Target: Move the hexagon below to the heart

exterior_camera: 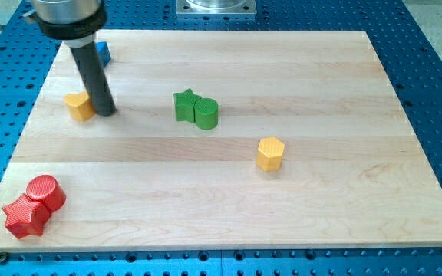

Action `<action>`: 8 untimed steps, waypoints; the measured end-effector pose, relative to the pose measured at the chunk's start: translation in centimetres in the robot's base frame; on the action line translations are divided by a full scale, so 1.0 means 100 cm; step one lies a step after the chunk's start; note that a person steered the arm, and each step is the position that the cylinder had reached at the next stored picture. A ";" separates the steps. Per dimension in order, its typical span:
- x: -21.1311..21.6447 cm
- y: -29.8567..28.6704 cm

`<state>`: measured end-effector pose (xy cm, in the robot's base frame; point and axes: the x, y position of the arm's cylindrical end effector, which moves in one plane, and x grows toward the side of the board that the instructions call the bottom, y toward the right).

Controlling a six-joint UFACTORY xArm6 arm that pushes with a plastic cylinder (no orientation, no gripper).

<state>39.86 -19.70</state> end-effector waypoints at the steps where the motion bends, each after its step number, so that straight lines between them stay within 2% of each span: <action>1: 0.005 -0.004; 3: 0.017 0.119; 4: 0.017 0.157; 6: 0.030 0.155; 8: 0.120 0.168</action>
<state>51.85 -2.87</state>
